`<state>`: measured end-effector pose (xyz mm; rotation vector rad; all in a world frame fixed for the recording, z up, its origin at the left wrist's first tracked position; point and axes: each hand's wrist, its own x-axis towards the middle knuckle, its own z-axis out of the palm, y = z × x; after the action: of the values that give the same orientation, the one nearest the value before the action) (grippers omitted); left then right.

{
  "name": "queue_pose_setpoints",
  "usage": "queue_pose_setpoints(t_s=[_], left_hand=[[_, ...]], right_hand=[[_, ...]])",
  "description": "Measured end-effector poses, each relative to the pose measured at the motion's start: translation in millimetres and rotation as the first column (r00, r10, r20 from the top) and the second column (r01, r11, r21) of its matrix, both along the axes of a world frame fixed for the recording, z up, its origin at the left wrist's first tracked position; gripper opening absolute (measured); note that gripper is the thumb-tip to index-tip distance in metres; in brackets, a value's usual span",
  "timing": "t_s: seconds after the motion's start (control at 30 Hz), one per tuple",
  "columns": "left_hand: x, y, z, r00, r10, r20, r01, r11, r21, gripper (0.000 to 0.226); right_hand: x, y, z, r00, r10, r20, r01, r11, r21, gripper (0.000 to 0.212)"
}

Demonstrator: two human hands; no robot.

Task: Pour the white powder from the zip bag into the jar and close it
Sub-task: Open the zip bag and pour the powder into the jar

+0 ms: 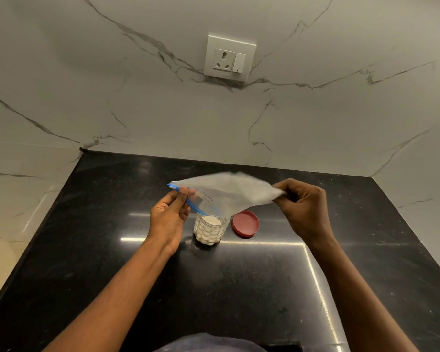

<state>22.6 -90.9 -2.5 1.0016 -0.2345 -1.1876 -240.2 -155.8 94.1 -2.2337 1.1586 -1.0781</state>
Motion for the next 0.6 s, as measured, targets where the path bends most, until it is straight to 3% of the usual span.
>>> queue_pose_setpoints(t_s=[0.1, 0.23, 0.4, 0.5, 0.6], left_hand=[[-1.0, -0.9, -1.4, 1.000, -0.010, 0.013, 0.010, 1.000, -0.002, 0.013], [-0.4, -2.1, -1.3, 1.000, -0.012, 0.000, 0.012, 1.000, -0.001, 0.021], [1.3, -1.2, -0.2, 1.000, -0.019, -0.009, 0.019, 1.000, 0.000, 0.022], [0.3, -3.4, -0.3, 1.000, -0.013, -0.014, 0.013, 1.000, 0.002, 0.023], [1.7, -3.3, -1.0, 1.000, -0.006, -0.004, 0.006, 1.000, 0.011, 0.016]], right_hand=[[2.4, 2.4, 2.2, 0.997, -0.026, 0.067, 0.028, 0.999, -0.021, 0.009], [5.3, 0.9, 1.6, 1.000, 0.001, -0.002, -0.001, 1.000, 0.002, 0.011], [5.5, 3.5, 6.5, 0.999, -0.028, 0.036, 0.028, 1.000, -0.014, 0.015], [8.8, 3.2, 7.3, 1.000, -0.016, 0.023, 0.016, 1.000, -0.010, 0.003], [8.9, 1.9, 7.7, 0.999, 0.043, 0.000, -0.043, 0.998, 0.051, 0.017]])
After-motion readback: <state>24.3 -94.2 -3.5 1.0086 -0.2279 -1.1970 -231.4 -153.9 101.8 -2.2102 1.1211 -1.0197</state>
